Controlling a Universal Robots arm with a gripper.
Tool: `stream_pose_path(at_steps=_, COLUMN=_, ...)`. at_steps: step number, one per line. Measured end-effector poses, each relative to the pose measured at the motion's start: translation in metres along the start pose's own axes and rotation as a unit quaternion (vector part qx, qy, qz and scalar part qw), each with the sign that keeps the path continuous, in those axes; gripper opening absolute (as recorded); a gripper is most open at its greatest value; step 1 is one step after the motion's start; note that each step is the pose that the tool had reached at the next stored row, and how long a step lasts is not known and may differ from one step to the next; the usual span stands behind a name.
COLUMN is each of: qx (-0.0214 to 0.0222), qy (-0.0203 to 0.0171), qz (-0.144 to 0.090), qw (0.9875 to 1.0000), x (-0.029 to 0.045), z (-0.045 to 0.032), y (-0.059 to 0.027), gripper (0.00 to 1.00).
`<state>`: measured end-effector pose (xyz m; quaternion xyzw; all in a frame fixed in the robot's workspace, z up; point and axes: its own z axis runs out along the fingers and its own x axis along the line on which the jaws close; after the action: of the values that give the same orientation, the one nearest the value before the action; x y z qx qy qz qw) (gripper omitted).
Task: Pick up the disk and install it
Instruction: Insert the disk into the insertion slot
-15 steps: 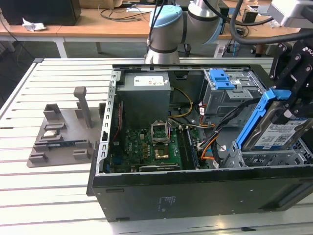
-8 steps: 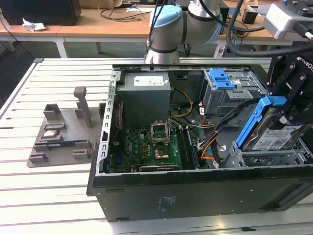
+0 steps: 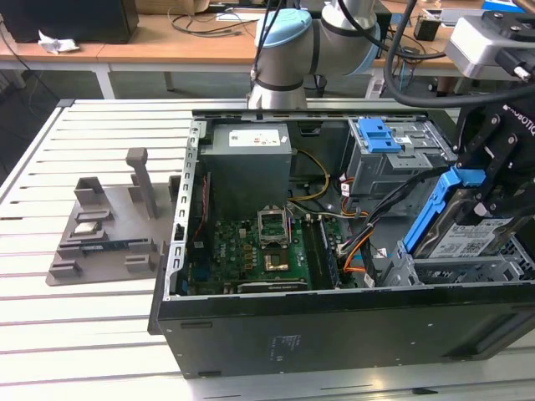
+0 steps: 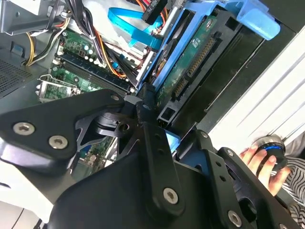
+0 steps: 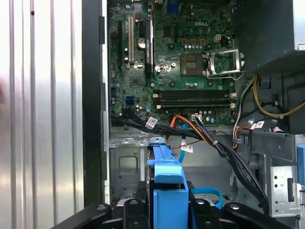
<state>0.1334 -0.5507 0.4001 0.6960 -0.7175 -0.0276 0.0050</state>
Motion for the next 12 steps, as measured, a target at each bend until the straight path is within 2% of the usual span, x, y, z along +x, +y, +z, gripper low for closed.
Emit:
stream_pose_path(at_steps=3, qx=0.0000, qy=-0.0002, qz=0.000, qw=1.0000, x=0.0000, z=0.0003, y=0.0000, gripper=0.38)
stream_pose_path(at_steps=4, qx=0.0000, qy=-0.0001, qz=0.000, qw=1.0000, x=0.0000, z=0.0003, y=0.0000, gripper=0.44)
stream_pose_path(at_steps=12, qx=0.0000, qy=-0.0002, qz=0.000, qw=1.0000, x=-0.0001, z=-0.0014, y=0.0001, gripper=0.44)
